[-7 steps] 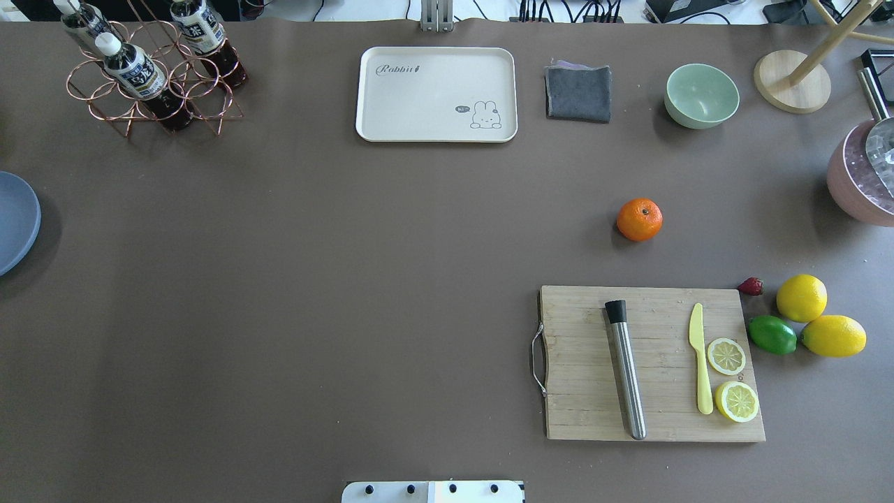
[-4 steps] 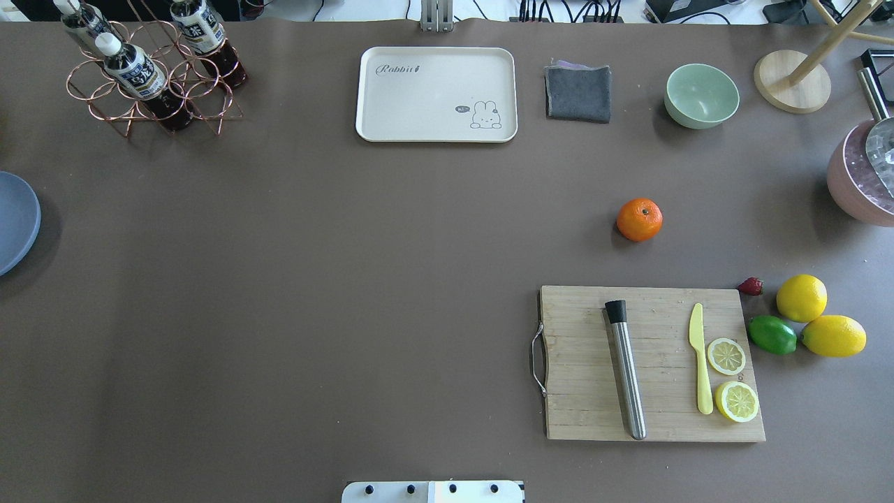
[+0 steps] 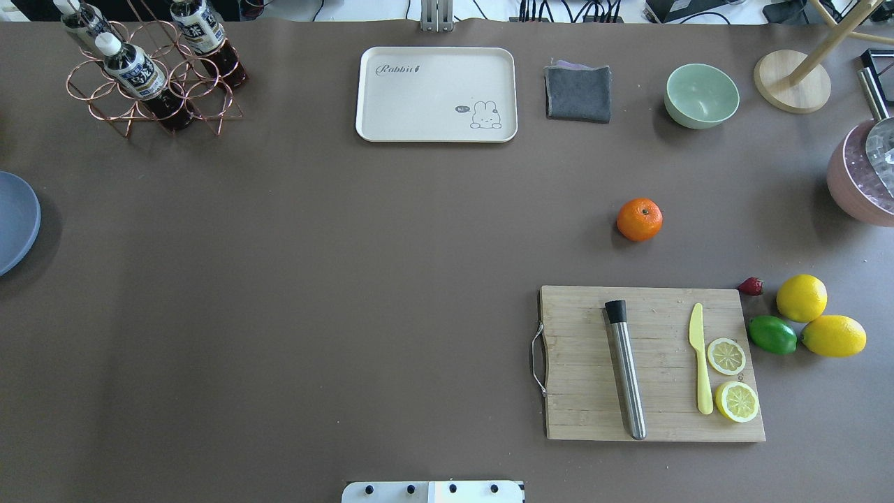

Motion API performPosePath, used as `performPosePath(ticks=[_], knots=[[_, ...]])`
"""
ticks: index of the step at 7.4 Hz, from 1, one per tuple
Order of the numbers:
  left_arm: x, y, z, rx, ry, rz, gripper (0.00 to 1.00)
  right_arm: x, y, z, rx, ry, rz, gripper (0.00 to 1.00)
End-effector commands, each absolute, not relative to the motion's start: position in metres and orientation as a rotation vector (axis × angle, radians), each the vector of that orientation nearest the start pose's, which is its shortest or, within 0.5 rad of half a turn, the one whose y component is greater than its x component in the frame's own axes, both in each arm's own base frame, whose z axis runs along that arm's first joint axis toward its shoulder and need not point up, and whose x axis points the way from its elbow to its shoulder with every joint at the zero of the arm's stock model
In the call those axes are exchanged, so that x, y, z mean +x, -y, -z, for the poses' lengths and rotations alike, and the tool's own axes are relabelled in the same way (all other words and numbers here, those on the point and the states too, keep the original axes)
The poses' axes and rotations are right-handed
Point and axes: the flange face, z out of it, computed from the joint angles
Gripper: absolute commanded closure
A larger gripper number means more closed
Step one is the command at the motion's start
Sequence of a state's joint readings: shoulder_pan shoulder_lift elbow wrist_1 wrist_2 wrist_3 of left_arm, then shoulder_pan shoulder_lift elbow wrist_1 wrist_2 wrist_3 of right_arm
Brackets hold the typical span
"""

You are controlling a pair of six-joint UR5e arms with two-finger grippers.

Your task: Pick orange to plate

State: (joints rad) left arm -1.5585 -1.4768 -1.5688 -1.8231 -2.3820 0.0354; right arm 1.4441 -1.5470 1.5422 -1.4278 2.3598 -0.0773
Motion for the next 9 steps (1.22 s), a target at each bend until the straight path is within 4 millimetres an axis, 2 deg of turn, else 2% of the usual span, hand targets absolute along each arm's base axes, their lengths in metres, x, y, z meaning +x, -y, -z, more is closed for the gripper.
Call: performPosePath(ticks=[1,2,3,4,6,9], knots=[[-0.044,0.499,-0.708,0.108,-0.808,-0.112,0.03,-0.005,0.515,-0.643,0.117,0.790,0.256,0.00],[-0.041,0.507,-0.735,0.126,-0.808,-0.119,0.03,-0.007,0.514,-0.642,0.144,0.798,0.270,0.00],[-0.028,0.516,-0.751,0.118,-0.791,-0.144,0.03,-0.011,0.513,-0.642,0.151,0.805,0.280,0.00],[-0.018,0.525,-0.760,0.100,-0.740,-0.162,0.03,-0.016,0.513,-0.642,0.150,0.806,0.290,0.00],[-0.018,0.523,-0.784,0.095,-0.738,-0.155,0.03,-0.020,0.513,-0.640,0.146,0.807,0.296,0.00],[-0.013,0.529,-0.793,0.069,-0.743,-0.146,0.03,-0.025,0.515,-0.638,0.145,0.824,0.307,0.00]])
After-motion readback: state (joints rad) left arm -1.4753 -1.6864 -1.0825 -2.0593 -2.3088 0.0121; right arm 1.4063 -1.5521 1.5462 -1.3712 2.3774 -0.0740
